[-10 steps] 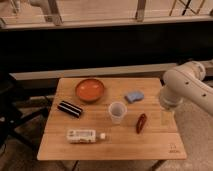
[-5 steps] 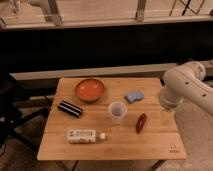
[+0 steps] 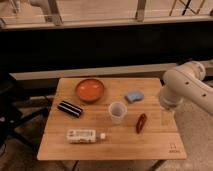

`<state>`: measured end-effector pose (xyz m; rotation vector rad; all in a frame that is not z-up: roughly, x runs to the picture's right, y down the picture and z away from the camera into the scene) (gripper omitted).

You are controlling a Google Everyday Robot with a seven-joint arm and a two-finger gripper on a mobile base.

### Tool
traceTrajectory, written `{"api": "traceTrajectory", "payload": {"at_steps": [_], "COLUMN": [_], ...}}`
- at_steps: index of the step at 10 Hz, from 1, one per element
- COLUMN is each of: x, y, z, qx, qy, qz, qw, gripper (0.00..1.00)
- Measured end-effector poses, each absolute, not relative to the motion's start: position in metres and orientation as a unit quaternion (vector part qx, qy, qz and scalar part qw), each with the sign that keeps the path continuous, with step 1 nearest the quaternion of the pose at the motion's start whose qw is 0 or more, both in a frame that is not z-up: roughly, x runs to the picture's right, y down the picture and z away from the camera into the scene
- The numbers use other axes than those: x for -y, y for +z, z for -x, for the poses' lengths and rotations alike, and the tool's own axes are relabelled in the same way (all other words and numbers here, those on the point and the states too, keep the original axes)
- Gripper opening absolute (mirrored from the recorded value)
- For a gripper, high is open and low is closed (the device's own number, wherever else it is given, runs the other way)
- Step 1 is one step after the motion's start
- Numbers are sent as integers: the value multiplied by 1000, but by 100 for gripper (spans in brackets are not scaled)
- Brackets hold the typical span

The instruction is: Drag the ceramic bowl in a circle

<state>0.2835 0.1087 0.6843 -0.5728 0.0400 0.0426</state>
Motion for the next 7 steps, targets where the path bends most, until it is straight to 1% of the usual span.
{"api": "traceTrajectory", "payload": {"at_steps": [4,7], "x": [-79,-72], "y": [701,705], "z": [-237,-231], "qx": [-16,-15], "qy": [-30,-46], "qz": [260,252], "qw": [965,966], "gripper": [80,80]}}
